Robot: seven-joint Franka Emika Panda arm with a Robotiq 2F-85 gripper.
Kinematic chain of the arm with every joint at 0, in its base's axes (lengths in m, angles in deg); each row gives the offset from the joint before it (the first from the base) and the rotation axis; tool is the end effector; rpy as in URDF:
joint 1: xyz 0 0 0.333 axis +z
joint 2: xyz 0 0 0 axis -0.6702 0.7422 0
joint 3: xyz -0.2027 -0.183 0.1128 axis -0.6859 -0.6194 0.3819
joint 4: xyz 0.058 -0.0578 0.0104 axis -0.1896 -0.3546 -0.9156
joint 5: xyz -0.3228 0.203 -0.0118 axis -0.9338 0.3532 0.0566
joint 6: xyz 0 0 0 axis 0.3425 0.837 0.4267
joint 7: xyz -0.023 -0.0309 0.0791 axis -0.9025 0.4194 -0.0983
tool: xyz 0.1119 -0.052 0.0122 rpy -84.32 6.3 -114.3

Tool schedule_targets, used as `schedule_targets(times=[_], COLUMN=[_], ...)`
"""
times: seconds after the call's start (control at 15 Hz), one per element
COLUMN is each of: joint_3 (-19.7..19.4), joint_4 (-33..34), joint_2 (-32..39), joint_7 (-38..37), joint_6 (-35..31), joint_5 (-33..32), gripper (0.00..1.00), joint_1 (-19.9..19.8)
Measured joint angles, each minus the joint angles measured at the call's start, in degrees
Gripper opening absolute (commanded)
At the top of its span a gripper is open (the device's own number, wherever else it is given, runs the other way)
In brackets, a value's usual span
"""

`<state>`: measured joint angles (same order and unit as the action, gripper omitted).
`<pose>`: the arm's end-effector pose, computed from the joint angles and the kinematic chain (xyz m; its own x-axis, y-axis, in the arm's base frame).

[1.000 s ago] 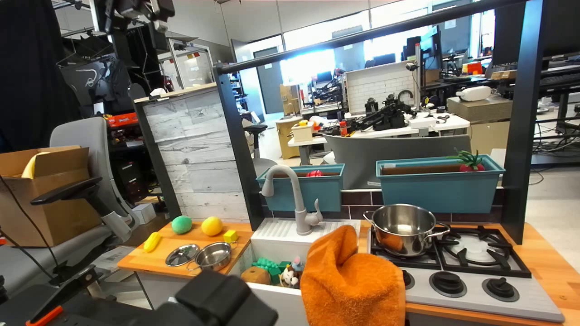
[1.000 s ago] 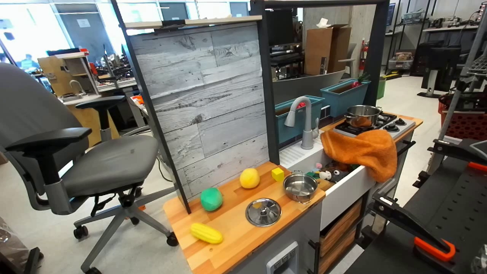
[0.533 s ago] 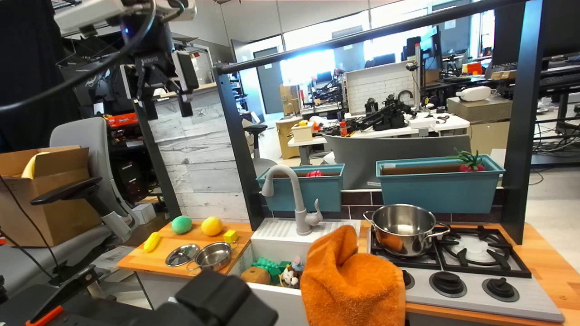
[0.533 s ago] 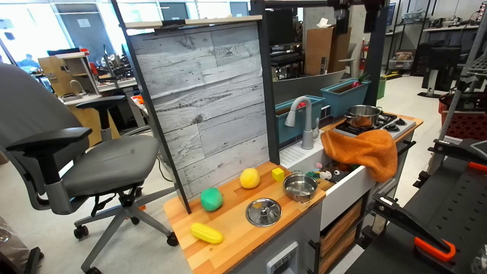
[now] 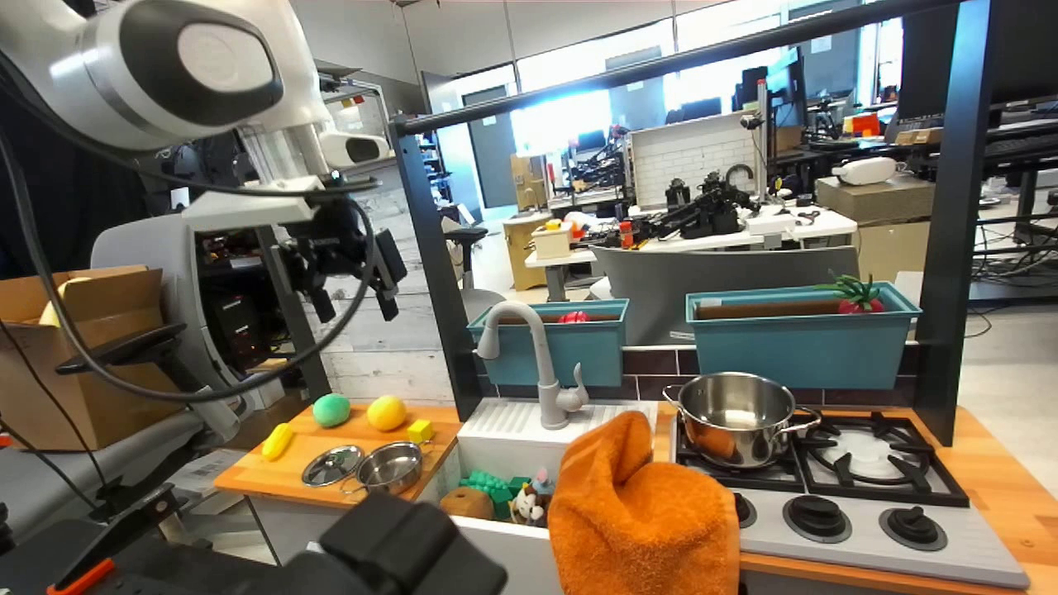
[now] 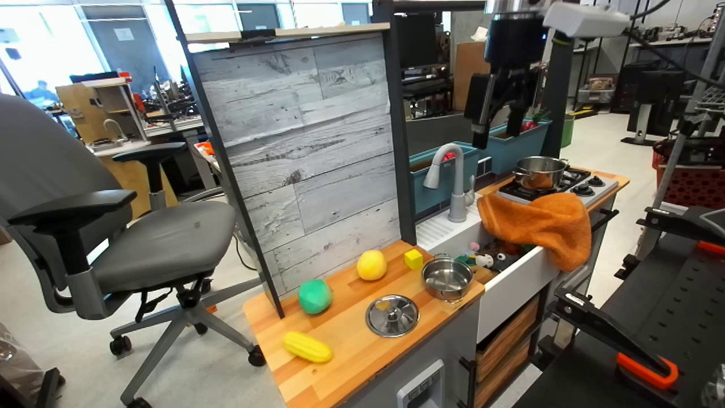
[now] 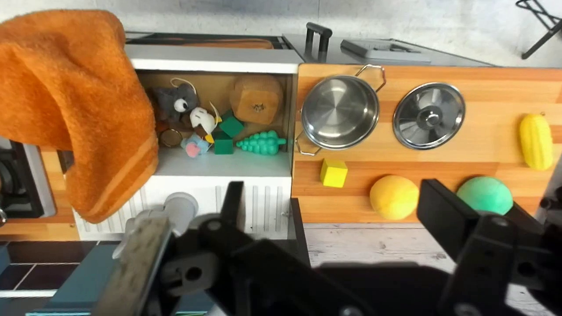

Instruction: Put the yellow cube inside the silver pot on the left

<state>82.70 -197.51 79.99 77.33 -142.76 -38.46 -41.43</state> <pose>0.5207 0.0098 0.2263 0.9897 0.0889 0.1119 0.0913 -0.9957 -0.0163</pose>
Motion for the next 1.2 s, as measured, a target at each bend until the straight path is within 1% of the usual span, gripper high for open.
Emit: schedule_targets(times=[0.13,0.2,0.33,0.53,0.73,0.87,1.0,1.2], joint_3=[1.2,2.5,6.1,11.8,17.2,19.2,19.9,19.7], joint_4=[0.2,0.7,2.3,6.1,10.7,13.8,16.9,21.3], joint_2=[5.4,8.1,13.8,21.5,27.1,29.7,31.9,34.8], joint_7=[2.4,3.6,4.6,4.7,4.7,4.7,4.5,4.1], joint_6=[-7.8,-10.8,-15.4,-20.2,-23.2,-23.3,-23.2,-22.4], joint_5=[2.7,4.3,6.4,6.7,6.6,6.5,6.5,6.4], gripper=[1.00,1.00,1.00,1.00,1.00,1.00,1.00,1.00], joint_1=[-0.8,-1.6,-3.6,-6.9,-10.6,-12.1,-12.5,-12.2])
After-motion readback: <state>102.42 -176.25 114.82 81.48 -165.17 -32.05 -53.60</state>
